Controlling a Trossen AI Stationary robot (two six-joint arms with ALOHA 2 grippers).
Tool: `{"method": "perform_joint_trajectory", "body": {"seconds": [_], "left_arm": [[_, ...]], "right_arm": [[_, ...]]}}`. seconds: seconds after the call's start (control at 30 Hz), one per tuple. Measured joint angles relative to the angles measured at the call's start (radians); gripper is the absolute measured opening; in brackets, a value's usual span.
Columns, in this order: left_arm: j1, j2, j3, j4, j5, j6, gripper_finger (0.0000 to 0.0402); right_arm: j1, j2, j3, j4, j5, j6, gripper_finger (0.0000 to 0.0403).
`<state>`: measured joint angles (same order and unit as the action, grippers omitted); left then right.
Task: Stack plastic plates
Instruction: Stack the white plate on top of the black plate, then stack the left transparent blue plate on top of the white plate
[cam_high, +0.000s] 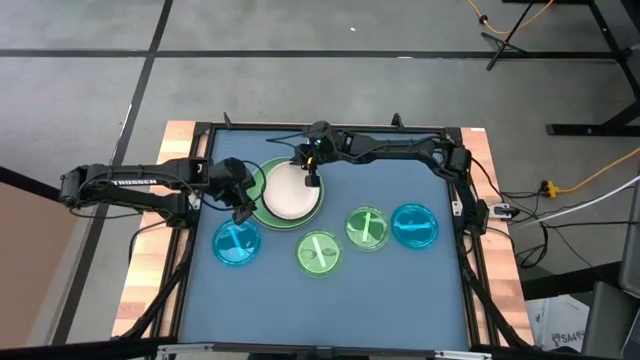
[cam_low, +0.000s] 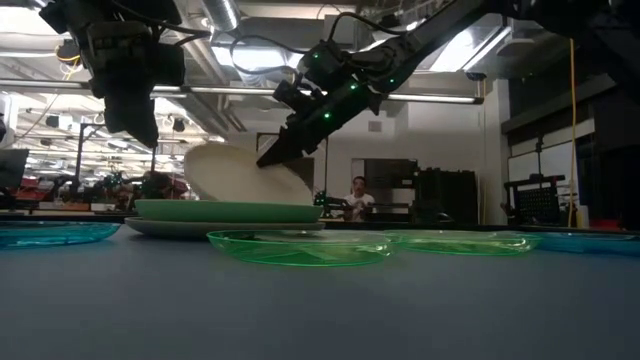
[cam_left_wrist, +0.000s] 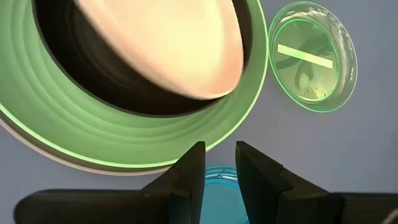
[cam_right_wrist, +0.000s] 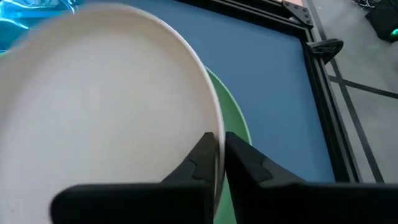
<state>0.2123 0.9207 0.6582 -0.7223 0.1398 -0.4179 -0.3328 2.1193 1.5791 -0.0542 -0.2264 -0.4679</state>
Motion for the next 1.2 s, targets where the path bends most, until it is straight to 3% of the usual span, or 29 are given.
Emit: {"method": "perform_joint_trajectory", "body": {"seconds": [0.27,1.2], "left_arm": [[0.0,0.0,0.0,0.0,0.0,0.0,0.0082],[0.0,0.0,0.0,-0.008,0.0,-0.027,0.0082]], "right_arm": [[0.0,0.0,0.0,0.0,0.001,-0.001,0.0061],[-0.003,-0.007,-0.001,-0.07,-0.002,-0.006,0.006]]}}
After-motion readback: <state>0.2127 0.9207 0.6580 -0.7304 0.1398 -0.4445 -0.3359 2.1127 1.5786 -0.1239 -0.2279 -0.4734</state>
